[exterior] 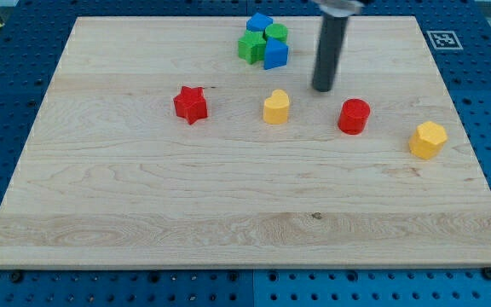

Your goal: Slide the red circle below the yellow heart

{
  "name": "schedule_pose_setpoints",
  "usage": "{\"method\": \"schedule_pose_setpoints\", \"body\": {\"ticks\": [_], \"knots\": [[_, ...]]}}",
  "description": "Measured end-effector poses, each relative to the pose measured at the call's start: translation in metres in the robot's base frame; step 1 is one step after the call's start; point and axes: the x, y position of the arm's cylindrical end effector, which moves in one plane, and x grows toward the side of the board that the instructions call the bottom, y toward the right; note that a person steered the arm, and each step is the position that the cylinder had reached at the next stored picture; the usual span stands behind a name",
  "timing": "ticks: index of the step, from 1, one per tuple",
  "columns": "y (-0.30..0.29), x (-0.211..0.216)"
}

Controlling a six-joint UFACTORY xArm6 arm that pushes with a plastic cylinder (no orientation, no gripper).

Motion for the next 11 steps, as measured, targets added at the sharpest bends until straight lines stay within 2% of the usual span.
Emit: {"method": "schedule_pose_setpoints", "body": {"ticks": [1, 2, 8, 11], "knots": [[0.050, 0.020], [0.061, 0.036], [-0.055, 0.115], [-0.064, 0.150]]}}
